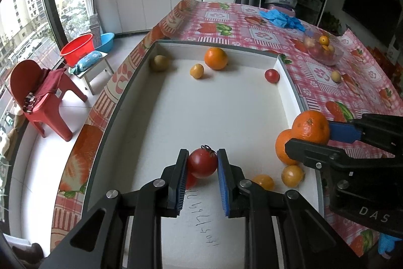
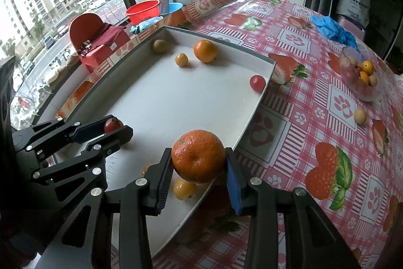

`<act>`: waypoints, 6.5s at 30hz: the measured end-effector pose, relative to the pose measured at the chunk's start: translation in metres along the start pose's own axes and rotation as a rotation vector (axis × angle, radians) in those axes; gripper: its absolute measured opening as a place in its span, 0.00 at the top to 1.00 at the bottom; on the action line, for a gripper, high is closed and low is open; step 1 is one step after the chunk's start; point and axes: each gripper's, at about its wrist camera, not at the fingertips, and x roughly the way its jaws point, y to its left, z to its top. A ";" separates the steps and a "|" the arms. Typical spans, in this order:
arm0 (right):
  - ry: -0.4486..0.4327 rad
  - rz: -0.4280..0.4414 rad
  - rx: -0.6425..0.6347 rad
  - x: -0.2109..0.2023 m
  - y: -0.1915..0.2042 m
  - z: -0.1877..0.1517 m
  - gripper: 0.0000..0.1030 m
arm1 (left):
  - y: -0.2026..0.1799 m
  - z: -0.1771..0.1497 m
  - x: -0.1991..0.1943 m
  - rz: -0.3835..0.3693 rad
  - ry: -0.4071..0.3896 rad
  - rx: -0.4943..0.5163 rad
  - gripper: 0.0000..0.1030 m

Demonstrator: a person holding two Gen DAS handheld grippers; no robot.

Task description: Organize fruits

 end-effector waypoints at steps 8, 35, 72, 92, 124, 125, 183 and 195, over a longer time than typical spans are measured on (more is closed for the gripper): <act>0.002 -0.005 -0.003 0.000 0.000 0.001 0.59 | 0.000 0.000 0.000 -0.004 -0.001 -0.013 0.77; 0.002 -0.009 -0.005 0.001 0.002 0.001 0.59 | 0.001 0.000 0.000 -0.010 -0.003 -0.019 0.77; 0.008 -0.029 -0.003 0.009 0.000 0.014 0.58 | 0.000 0.003 0.004 0.004 0.006 -0.021 0.77; -0.019 -0.011 -0.002 -0.004 0.004 0.022 0.23 | 0.008 0.002 0.003 0.043 0.026 -0.072 0.23; 0.039 -0.038 -0.030 -0.018 0.015 0.014 0.00 | 0.007 -0.007 -0.011 0.109 0.069 -0.076 0.00; 0.041 -0.038 -0.030 -0.018 0.015 0.014 0.00 | 0.007 -0.007 -0.011 0.107 0.072 -0.077 0.00; 0.076 -0.031 -0.053 -0.015 0.018 0.003 0.00 | -0.005 -0.018 -0.013 0.144 0.087 -0.035 0.00; 0.077 -0.036 -0.054 -0.015 0.019 0.003 0.00 | -0.006 -0.018 -0.015 0.144 0.085 -0.030 0.00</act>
